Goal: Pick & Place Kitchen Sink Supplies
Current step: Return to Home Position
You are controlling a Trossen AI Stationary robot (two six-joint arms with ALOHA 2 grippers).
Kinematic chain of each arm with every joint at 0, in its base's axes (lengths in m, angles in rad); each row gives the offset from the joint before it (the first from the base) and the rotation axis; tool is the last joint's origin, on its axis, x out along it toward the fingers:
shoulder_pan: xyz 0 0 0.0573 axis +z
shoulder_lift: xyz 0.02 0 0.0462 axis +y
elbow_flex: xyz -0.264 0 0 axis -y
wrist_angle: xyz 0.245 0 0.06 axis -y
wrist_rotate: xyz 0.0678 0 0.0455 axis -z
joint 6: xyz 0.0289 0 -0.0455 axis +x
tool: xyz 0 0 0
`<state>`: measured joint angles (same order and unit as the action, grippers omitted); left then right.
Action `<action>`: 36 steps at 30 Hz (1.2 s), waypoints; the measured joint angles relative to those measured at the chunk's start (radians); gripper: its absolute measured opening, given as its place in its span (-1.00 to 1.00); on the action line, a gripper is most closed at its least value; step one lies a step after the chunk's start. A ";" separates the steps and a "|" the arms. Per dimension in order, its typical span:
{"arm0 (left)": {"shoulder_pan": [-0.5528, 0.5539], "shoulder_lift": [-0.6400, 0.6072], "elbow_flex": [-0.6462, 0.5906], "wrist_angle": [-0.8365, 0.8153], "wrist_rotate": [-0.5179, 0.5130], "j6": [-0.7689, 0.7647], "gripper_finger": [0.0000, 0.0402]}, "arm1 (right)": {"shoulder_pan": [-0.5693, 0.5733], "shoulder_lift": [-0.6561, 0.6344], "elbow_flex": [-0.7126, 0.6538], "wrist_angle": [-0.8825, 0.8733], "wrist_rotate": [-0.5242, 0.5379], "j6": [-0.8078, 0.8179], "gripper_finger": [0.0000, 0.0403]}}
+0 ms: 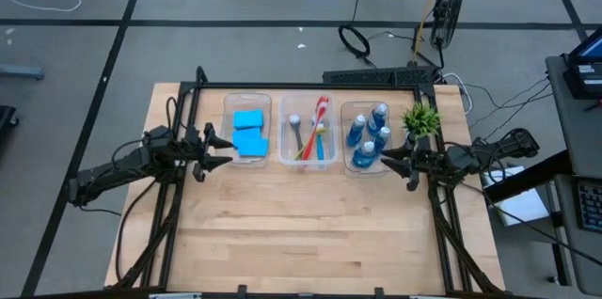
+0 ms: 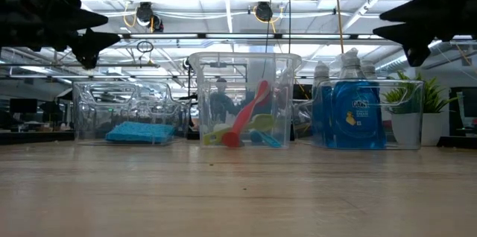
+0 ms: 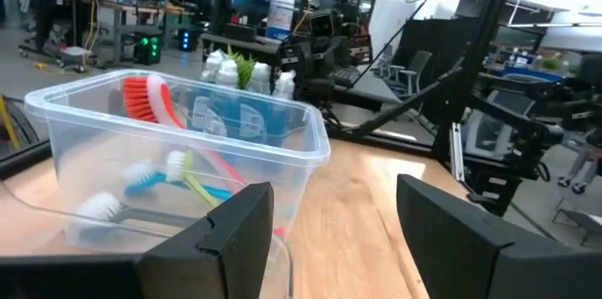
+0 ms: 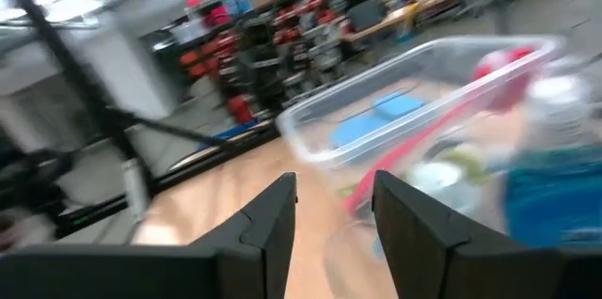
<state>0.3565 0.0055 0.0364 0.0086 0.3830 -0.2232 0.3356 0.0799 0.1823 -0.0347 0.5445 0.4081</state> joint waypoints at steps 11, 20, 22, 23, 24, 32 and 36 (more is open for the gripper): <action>0.000 0.000 0.000 0.001 0.008 0.069 0.13 | 0.000 0.000 0.000 -0.042 -0.264 0.031 -0.35; 0.000 0.000 0.000 0.006 0.008 0.057 0.13 | 0.000 0.000 -0.052 -0.045 -0.207 -0.013 -0.35; 0.000 0.000 0.000 0.009 0.008 0.005 0.13 | 0.000 -0.001 -0.062 -0.031 -0.207 -0.013 -0.35; 0.000 0.000 0.000 0.009 0.008 -0.028 0.13 | 0.000 -0.001 -0.065 -0.029 -0.207 -0.013 -0.35; 0.000 0.000 0.000 0.009 0.009 -0.059 0.13 | 0.000 0.000 -0.069 -0.029 -0.207 -0.013 -0.35; 0.000 0.001 0.000 0.009 0.008 -0.149 0.13 | 0.000 0.000 -0.076 -0.037 -0.207 -0.080 -0.35; 0.000 0.001 0.000 0.009 0.008 -0.149 0.13 | 0.000 0.000 -0.077 -0.040 -0.207 -0.080 -0.35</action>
